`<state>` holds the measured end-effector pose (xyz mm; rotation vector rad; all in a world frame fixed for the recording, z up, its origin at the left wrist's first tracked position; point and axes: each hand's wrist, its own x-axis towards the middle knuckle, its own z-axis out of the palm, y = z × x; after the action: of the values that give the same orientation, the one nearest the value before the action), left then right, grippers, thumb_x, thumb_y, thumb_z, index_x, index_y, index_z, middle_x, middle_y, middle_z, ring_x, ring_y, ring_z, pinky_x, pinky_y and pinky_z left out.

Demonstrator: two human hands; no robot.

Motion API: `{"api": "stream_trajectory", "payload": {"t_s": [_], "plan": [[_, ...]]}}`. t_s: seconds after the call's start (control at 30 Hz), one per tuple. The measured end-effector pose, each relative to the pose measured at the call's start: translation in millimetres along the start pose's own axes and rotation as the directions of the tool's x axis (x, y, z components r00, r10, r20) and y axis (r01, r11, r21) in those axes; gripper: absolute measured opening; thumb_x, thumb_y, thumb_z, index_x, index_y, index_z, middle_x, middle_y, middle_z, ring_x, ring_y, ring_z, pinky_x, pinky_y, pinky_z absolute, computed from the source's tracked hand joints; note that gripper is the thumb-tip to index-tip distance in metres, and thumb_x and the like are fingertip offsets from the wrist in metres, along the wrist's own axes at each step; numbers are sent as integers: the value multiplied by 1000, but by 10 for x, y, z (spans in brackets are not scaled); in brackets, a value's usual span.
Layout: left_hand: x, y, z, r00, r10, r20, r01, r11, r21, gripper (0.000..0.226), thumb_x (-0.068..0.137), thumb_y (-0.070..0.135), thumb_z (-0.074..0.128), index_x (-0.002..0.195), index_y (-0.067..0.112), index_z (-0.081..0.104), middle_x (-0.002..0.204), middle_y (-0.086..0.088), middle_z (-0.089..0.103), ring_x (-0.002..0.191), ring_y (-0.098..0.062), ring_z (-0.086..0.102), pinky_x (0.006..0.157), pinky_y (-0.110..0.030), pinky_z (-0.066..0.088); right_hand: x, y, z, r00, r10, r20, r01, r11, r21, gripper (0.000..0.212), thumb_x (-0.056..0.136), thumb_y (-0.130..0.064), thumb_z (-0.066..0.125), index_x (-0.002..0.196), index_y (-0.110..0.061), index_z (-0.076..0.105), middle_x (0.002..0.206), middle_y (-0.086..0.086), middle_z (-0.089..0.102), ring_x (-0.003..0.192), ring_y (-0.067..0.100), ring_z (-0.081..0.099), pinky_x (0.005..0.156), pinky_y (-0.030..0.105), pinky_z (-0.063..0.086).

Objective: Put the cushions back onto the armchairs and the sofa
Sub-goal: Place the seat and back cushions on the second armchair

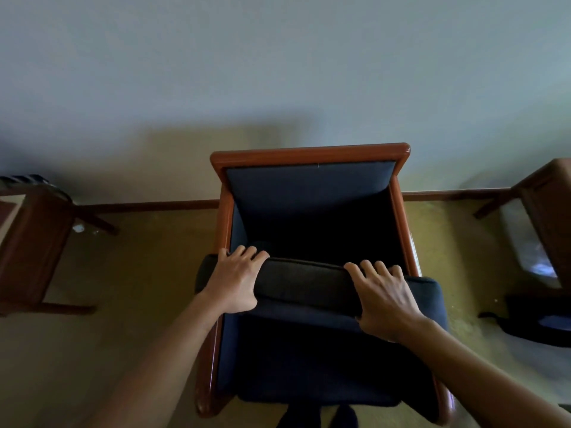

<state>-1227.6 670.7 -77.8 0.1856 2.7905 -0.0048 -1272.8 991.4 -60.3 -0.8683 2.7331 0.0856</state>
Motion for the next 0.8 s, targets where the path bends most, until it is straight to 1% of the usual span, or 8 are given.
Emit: {"api": "stream_trajectory", "payload": {"t_s": [0.1, 0.2, 0.27, 0.37, 0.43, 0.5, 0.63, 0.8], "plan": [[133, -190, -276, 998, -8, -60, 8, 1000, -15, 92, 57, 41, 84, 139, 28, 45, 120, 6, 56, 111, -23, 55, 91, -47, 44, 331, 156, -378, 995, -54, -87, 50, 998, -45, 99, 54, -61, 76, 139, -22, 44, 111, 2, 56, 98, 29, 56, 80, 45, 44], [371, -343, -585, 989, 0, -147, -3, 1000, -17, 95, 57, 43, 86, 141, 25, 46, 121, 3, 57, 112, -25, 56, 91, -49, 45, 677, 347, -703, 987, -80, -137, 70, 995, -71, 99, 59, -68, 72, 142, -24, 41, 114, 2, 55, 102, 29, 55, 85, 46, 44], [592, -424, -758, 980, 9, -201, -12, 1000, -10, 95, 56, 45, 88, 139, 24, 48, 120, 2, 58, 110, -26, 56, 91, -50, 45, 923, 463, -842, 987, -66, -149, 55, 995, -81, 100, 61, -64, 75, 144, -25, 38, 117, 1, 54, 106, 29, 54, 89, 47, 43], [1017, -559, -941, 973, 6, -229, -6, 1000, 2, 93, 57, 44, 88, 139, 24, 47, 119, 2, 57, 111, -26, 56, 93, -50, 45, 1333, 612, -923, 987, -22, -161, 10, 997, -80, 104, 56, -52, 82, 145, -24, 36, 120, 3, 53, 110, 31, 53, 93, 48, 42], [1319, -667, -1019, 975, -6, -221, 0, 1000, -23, 93, 58, 43, 86, 141, 24, 47, 119, 1, 56, 112, -27, 55, 93, -50, 44, 1619, 714, -931, 986, -9, -165, -3, 998, -67, 105, 57, -53, 82, 146, -24, 35, 123, 4, 54, 112, 31, 52, 97, 49, 41], [1608, -771, -1051, 983, -8, -182, -2, 998, -57, 95, 58, 43, 86, 142, 26, 46, 118, 3, 55, 112, -26, 54, 92, -49, 42, 1888, 832, -904, 987, -10, -159, 2, 999, -52, 105, 57, -56, 80, 146, -24, 35, 124, 4, 55, 114, 31, 51, 98, 49, 40], [2073, -896, -941, 997, 4, -80, -11, 996, -90, 102, 58, 46, 90, 147, 27, 43, 125, 4, 55, 119, -24, 52, 99, -50, 42, 2300, 1017, -676, 994, -16, -107, 12, 999, -40, 106, 58, -55, 80, 148, -24, 33, 127, 3, 54, 118, 30, 50, 101, 48, 38], [2504, -1006, -750, 1000, -7, -11, 6, 994, -110, 109, 57, 49, 92, 151, 27, 41, 130, 4, 53, 123, -24, 50, 100, -50, 40, 2736, 1182, -414, 1000, -12, -28, 12, 1000, -26, 111, 63, -54, 82, 154, -25, 25, 136, 2, 50, 126, 28, 46, 109, 48, 34]]}}
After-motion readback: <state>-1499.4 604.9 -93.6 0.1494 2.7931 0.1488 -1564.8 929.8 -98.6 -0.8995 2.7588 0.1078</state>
